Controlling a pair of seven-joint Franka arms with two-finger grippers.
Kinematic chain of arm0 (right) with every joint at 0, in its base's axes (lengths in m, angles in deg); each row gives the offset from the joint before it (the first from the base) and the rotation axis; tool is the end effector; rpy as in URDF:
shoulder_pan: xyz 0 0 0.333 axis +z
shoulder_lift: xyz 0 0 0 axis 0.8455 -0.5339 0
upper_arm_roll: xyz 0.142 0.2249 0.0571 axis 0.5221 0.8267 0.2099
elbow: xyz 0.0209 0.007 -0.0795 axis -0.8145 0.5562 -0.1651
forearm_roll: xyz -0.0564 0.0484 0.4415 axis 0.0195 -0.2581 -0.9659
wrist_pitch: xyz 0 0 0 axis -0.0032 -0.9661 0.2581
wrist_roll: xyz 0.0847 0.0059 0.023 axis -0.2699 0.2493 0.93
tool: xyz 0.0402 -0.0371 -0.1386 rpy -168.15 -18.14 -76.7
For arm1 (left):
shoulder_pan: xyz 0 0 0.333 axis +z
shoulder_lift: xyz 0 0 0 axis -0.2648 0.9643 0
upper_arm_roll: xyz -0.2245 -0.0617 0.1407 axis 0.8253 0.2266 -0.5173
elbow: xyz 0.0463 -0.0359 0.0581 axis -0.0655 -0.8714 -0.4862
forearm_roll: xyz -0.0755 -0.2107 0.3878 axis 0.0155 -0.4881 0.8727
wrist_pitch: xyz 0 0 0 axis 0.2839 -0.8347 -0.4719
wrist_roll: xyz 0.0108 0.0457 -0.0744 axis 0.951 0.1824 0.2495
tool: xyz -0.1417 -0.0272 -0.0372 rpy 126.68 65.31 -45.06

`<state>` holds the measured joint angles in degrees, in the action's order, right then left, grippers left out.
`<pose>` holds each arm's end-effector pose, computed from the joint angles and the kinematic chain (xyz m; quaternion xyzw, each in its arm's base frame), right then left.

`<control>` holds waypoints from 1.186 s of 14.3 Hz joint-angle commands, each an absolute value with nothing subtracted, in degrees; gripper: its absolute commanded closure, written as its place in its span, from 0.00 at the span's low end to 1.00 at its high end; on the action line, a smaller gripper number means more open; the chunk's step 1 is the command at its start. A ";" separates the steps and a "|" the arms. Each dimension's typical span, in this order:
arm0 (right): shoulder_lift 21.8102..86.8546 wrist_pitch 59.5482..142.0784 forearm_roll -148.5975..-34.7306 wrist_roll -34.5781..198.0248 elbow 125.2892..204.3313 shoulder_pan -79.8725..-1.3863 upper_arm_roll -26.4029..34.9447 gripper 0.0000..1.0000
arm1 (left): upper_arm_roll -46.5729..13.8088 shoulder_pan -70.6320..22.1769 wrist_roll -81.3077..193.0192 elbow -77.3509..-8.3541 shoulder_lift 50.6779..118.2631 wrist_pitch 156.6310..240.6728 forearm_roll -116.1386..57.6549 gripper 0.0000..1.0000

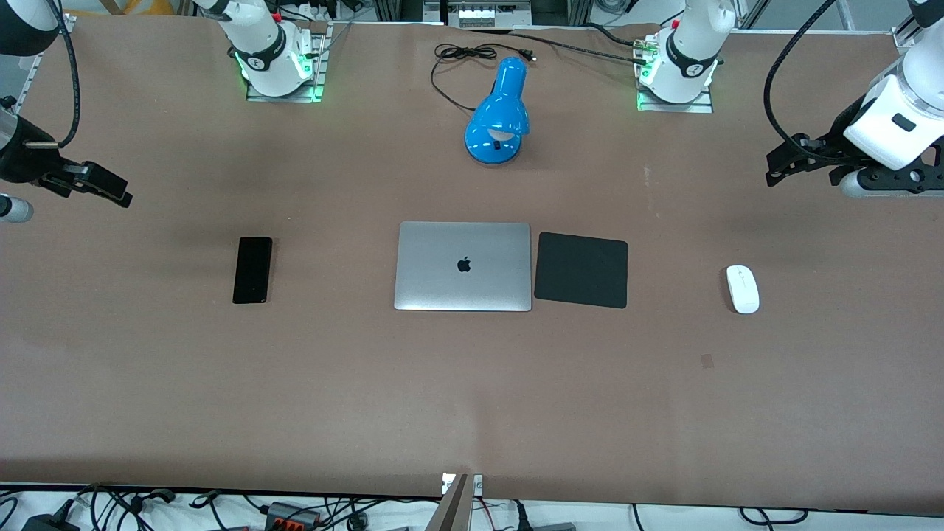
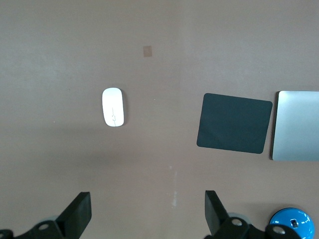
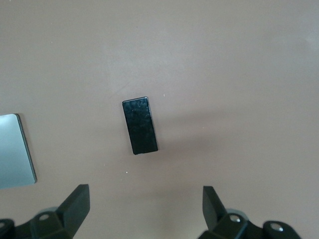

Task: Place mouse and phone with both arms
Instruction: 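Lower the right gripper onto the black phone while the left gripper reaches the mouse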

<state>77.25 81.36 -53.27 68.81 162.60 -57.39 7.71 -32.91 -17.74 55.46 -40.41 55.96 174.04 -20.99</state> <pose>0.6166 -0.0215 0.4801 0.9965 -0.0818 -0.0105 0.0135 0.5949 -0.0448 0.5070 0.9997 0.0175 -0.0172 0.0042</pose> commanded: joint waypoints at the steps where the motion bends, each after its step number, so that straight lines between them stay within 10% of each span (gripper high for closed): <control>1: 76.83 79.76 -53.32 69.13 160.97 -57.55 7.96 0.00 | -32.95 -18.08 55.91 -38.24 57.53 173.86 -21.30 0.00; 10: 75.25 79.94 -53.15 70.01 160.09 -57.55 8.05 0.00 | -33.04 -18.08 56.08 -38.15 57.62 173.86 -21.39 0.00; 17: 57.09 81.25 -52.53 68.61 160.88 -56.33 8.23 0.00 | -32.95 -18.08 55.91 -38.15 57.79 170.97 -21.39 0.00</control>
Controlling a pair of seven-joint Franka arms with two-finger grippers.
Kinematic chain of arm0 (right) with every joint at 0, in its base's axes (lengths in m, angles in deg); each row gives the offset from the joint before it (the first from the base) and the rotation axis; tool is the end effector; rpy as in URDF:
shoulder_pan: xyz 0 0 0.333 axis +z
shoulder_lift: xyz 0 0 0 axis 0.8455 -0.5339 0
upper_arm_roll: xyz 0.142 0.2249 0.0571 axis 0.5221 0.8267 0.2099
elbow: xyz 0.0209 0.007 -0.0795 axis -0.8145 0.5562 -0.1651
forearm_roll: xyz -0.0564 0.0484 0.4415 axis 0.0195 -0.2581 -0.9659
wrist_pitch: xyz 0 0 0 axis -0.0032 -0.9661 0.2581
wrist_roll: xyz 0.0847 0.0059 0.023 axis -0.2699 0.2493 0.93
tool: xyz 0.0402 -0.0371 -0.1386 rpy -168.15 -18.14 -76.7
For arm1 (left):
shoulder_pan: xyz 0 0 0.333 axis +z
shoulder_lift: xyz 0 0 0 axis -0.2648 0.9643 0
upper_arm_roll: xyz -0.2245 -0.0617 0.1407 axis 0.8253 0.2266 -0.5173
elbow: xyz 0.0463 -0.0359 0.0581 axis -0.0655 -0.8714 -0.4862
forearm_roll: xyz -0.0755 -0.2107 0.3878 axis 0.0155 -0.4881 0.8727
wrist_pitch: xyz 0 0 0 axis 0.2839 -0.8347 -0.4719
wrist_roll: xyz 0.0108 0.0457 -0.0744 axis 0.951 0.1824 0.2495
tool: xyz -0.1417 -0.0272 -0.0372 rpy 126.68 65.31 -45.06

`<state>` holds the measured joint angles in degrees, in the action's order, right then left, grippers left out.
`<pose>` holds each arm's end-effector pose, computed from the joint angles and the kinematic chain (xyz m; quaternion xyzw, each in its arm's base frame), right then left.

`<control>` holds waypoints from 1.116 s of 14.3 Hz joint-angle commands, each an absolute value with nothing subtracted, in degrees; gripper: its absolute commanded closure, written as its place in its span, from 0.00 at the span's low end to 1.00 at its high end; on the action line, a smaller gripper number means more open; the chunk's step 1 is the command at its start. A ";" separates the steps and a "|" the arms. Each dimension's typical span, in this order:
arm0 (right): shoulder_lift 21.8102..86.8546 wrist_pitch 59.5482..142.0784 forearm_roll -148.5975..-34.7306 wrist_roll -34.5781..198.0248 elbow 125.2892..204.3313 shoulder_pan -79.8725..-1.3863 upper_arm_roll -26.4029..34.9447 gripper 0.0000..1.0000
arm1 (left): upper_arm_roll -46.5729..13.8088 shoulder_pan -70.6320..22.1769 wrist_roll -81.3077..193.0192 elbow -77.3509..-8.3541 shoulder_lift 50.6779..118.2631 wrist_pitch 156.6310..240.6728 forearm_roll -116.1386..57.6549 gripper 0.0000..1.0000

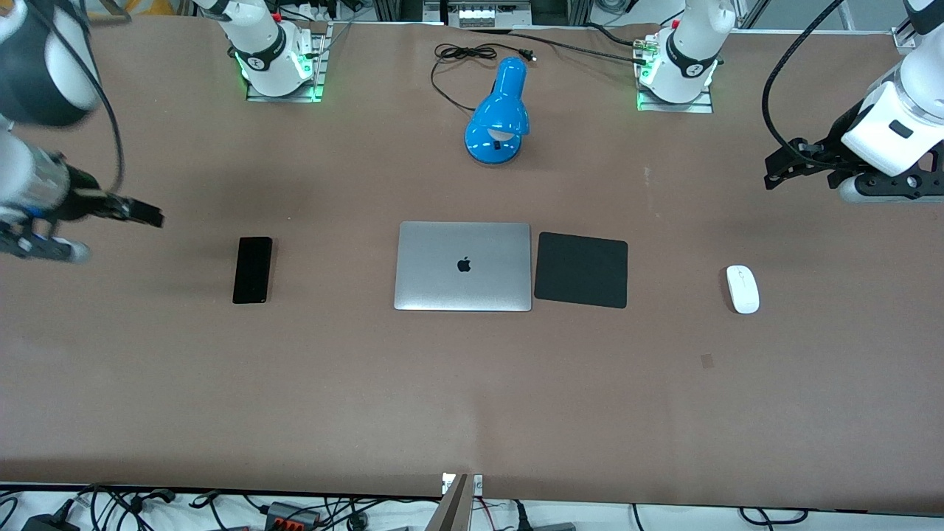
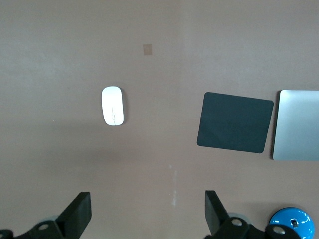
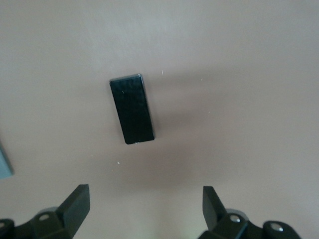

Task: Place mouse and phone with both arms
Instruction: 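Lower the right gripper onto the black phone while the left gripper reaches the mouse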

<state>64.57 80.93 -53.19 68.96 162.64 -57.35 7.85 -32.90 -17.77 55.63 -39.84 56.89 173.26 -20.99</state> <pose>0.6325 -0.0196 0.3404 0.9890 -0.0768 -0.1244 0.0237 0.5966 -0.0453 0.5014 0.9995 0.0186 -0.0271 0.0035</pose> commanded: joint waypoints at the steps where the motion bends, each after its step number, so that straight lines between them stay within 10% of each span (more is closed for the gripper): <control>1: 54.01 83.26 -52.01 68.52 160.97 -54.58 8.14 0.00 | -33.04 -17.73 55.73 -38.15 58.23 170.18 -21.83 0.00; 12: 44.22 101.11 -52.01 66.50 171.07 -52.45 8.05 0.00 | -33.83 -11.94 51.26 -35.42 76.58 171.74 -21.22 0.00; 16: 43.78 103.58 -52.09 66.41 172.66 -52.80 8.05 0.00 | -33.92 -10.26 50.81 -39.28 85.91 190.60 -20.87 0.00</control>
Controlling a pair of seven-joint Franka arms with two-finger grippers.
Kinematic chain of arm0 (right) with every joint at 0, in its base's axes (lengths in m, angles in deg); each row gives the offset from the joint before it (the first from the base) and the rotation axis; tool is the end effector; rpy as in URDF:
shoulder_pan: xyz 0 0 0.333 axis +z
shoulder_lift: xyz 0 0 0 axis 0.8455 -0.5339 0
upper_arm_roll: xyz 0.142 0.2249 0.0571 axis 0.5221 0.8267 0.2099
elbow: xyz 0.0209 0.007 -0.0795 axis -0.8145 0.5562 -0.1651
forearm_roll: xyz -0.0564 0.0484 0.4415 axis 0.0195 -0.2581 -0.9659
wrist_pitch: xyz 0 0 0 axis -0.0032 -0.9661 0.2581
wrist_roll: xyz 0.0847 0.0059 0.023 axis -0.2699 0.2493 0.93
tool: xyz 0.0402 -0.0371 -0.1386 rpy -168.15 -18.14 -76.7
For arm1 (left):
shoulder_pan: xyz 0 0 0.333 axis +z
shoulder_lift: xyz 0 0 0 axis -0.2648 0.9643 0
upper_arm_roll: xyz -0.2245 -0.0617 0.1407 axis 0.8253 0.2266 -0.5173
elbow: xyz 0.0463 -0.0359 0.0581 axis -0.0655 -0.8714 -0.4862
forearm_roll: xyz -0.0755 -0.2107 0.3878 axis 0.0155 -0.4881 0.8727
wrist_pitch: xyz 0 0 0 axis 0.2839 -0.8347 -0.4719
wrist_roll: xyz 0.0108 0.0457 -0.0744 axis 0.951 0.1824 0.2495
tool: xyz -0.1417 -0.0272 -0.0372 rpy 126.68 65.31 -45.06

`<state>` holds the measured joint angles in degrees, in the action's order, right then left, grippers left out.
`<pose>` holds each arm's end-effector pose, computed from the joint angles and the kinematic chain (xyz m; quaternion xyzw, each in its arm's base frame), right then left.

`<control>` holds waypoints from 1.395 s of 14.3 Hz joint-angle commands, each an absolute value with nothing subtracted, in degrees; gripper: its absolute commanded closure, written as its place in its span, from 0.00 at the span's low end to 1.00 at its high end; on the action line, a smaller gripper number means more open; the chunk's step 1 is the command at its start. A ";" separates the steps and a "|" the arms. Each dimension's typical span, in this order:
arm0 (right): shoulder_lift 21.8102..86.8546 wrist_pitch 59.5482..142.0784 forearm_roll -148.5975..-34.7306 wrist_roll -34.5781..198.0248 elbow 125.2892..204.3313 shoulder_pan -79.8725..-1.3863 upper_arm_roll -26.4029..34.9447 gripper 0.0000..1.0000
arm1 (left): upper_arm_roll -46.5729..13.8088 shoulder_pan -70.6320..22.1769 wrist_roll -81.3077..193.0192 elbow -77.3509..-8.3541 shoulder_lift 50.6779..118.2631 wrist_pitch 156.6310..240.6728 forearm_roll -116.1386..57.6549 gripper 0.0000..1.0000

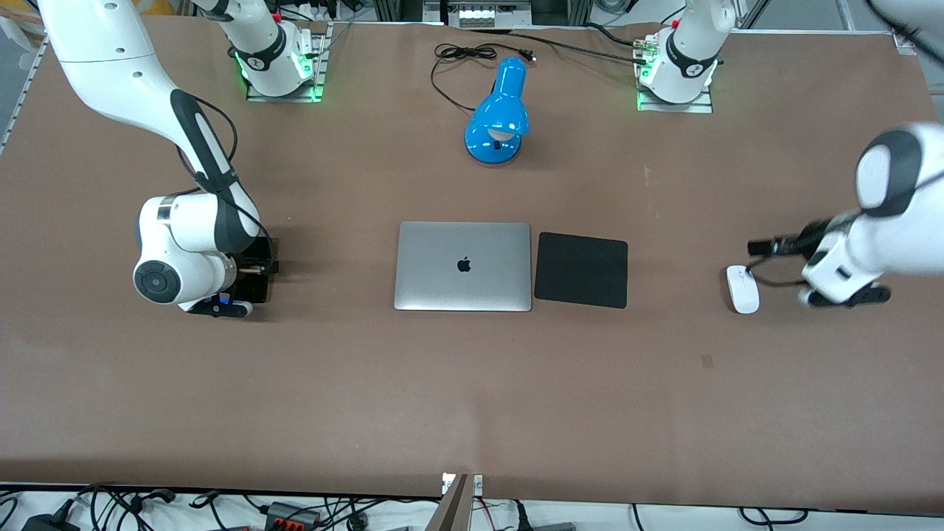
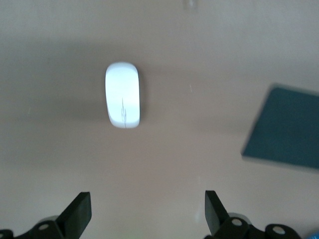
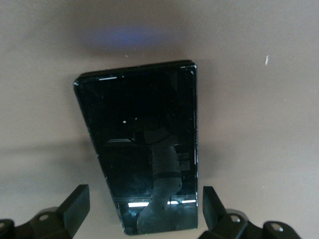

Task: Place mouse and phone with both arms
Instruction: 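Grasp the phone with the right gripper while the left gripper grasps the mouse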

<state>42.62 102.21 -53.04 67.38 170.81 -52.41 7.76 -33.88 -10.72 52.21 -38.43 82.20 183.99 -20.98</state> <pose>0.5916 0.0301 0.0520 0.9784 -0.0406 -0.1979 0.0440 0.6512 0.0429 0.2452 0.9881 0.0602 -0.1411 0.0099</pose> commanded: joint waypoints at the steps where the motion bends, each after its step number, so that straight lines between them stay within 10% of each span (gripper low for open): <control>1: 43.78 103.58 -52.09 66.32 172.66 -52.98 8.05 0.00 | -33.92 -9.21 50.81 -41.38 87.57 196.74 -20.52 0.00; 5: 43.34 104.11 -52.27 66.32 172.84 -53.86 8.05 0.00 | -33.92 -8.23 50.72 -52.89 89.17 220.23 -19.55 0.00; 11: 43.17 107.80 -53.15 66.06 174.77 -54.21 8.14 0.02 | -33.92 -8.06 48.44 -56.61 89.08 225.54 -19.46 0.00; 14: 43.69 106.49 -53.32 66.32 173.72 -53.69 8.31 0.60 | -33.92 -7.01 47.21 -56.96 89.26 225.45 -19.55 0.00; 20: 43.61 104.47 -60.78 64.83 169.42 -52.37 12.96 0.78 | -33.92 -6.74 47.03 -58.01 89.26 225.37 -19.46 0.00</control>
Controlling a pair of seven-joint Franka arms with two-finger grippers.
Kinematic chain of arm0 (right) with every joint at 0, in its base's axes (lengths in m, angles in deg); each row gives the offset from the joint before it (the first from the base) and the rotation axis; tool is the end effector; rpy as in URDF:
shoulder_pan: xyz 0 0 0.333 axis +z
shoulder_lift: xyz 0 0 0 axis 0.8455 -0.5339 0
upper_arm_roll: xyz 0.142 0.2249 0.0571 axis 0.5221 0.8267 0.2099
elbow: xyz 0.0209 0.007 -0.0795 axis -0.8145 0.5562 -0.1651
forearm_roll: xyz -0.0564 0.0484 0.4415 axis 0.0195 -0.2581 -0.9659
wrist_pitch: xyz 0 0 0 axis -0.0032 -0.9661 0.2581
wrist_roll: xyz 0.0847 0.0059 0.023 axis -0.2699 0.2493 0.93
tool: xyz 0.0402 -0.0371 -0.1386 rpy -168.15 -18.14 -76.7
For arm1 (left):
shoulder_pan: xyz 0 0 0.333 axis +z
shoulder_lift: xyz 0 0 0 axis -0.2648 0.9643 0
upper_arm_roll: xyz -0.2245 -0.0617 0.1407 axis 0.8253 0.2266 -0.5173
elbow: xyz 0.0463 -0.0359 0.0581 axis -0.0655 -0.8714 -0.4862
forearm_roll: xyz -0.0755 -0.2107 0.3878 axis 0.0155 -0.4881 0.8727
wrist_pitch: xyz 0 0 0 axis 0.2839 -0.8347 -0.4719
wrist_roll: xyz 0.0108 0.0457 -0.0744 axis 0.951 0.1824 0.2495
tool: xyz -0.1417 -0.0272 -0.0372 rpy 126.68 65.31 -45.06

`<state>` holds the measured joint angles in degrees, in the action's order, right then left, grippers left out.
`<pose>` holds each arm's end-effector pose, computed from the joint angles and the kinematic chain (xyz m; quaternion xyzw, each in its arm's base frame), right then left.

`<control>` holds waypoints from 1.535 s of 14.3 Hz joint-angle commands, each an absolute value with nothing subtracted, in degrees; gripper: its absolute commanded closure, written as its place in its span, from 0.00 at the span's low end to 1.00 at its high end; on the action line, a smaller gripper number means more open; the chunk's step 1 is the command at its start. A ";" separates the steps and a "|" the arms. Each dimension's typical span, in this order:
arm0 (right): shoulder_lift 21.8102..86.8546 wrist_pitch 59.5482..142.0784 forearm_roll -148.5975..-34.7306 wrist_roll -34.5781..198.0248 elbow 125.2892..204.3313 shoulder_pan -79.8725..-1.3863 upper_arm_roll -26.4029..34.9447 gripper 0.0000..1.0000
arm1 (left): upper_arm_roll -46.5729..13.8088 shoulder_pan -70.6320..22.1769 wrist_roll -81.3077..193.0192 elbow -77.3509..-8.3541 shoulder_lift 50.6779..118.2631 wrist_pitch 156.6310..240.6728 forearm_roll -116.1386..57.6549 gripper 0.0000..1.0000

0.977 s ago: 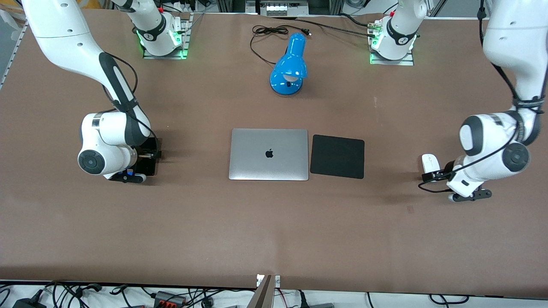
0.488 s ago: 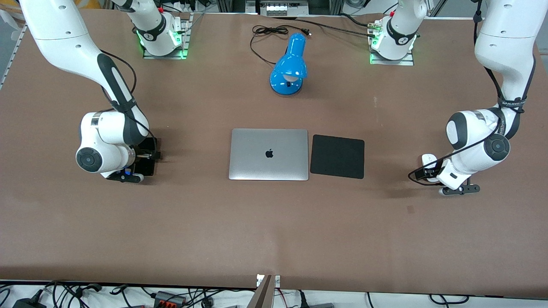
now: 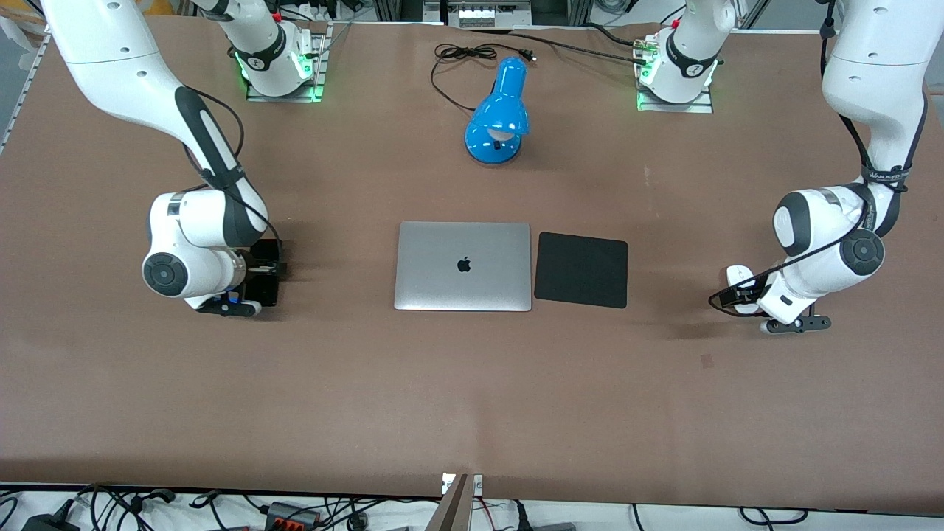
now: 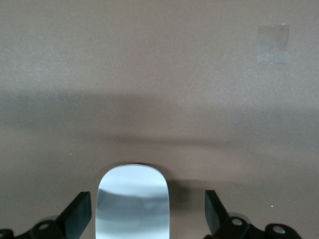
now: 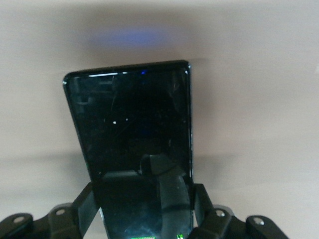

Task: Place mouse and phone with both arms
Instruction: 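Carry the phone beside the laptop while the left gripper carries the mouse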

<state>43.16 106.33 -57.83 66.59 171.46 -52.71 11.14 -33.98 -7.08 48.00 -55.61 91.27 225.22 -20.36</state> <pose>0.5977 0.0732 0.0553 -0.9843 0.0500 0.1695 0.0035 0.6164 0.0819 0.0560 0.9984 0.0560 -0.0106 0.0044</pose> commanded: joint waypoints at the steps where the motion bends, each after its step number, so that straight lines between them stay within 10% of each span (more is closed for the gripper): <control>1: 43.52 104.55 -61.58 64.13 169.32 -51.67 14.80 0.78 | -33.83 -6.04 46.77 -58.88 89.35 225.37 -19.46 0.00; 8: 41.24 110.70 -64.40 48.74 166.95 -42.53 16.40 0.76 | -33.83 -5.95 47.12 -58.37 89.00 225.01 -19.46 0.71; 17: 39.22 112.28 -57.38 51.91 166.95 -41.91 16.31 0.74 | -31.63 -18.14 54.65 -42.29 87.32 203.32 -19.63 0.73; 19: 38.69 112.63 -56.84 50.95 166.95 -41.56 16.40 0.00 | -31.63 -23.68 62.64 -42.19 87.59 203.22 -19.55 0.73; 22: 43.40 110.45 -57.28 50.15 166.60 -42.26 16.40 0.00 | -31.63 -31.16 68.29 -42.28 91.00 203.65 -19.55 0.73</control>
